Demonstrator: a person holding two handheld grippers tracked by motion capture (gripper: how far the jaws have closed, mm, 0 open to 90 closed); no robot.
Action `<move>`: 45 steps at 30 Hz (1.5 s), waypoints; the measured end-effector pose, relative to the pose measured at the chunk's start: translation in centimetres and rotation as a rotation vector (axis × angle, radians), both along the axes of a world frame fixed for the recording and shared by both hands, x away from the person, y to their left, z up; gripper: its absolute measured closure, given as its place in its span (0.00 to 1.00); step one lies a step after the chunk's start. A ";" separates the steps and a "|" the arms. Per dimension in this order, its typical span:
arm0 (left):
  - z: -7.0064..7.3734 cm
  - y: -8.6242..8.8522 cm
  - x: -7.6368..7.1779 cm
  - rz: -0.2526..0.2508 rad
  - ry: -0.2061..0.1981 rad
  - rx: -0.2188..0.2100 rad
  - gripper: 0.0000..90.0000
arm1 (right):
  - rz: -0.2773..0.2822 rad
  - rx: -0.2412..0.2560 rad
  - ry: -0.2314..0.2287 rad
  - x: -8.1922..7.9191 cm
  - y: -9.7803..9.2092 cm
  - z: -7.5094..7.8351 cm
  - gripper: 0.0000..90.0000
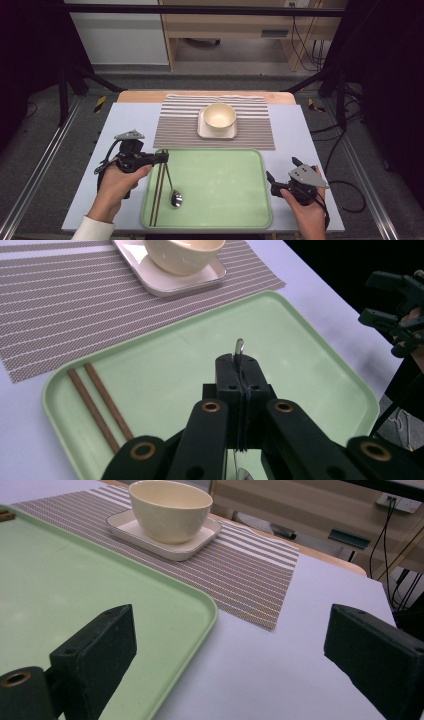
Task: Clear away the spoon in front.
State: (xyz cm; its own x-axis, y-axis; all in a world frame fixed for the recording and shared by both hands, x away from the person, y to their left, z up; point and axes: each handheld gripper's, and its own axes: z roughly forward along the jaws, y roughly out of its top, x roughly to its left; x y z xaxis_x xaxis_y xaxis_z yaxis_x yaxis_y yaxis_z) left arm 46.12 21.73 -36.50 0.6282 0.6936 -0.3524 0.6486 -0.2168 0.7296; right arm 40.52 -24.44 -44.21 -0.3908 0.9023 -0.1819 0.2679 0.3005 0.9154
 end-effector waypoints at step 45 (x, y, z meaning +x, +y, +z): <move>-4.9 -1.4 2.7 0.084 0.135 0.041 0.94 | 0.018 -0.050 -0.002 0.0 0.6 -0.1 0.07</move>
State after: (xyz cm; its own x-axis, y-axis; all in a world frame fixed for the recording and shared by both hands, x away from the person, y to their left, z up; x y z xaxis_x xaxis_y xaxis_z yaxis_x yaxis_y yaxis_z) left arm 48.85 20.31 -41.43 0.5164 0.7573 -0.3997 0.7572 -0.1858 0.6262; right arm 40.51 -23.86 -44.29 -0.4062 0.8850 -0.2274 0.2603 0.3507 0.8996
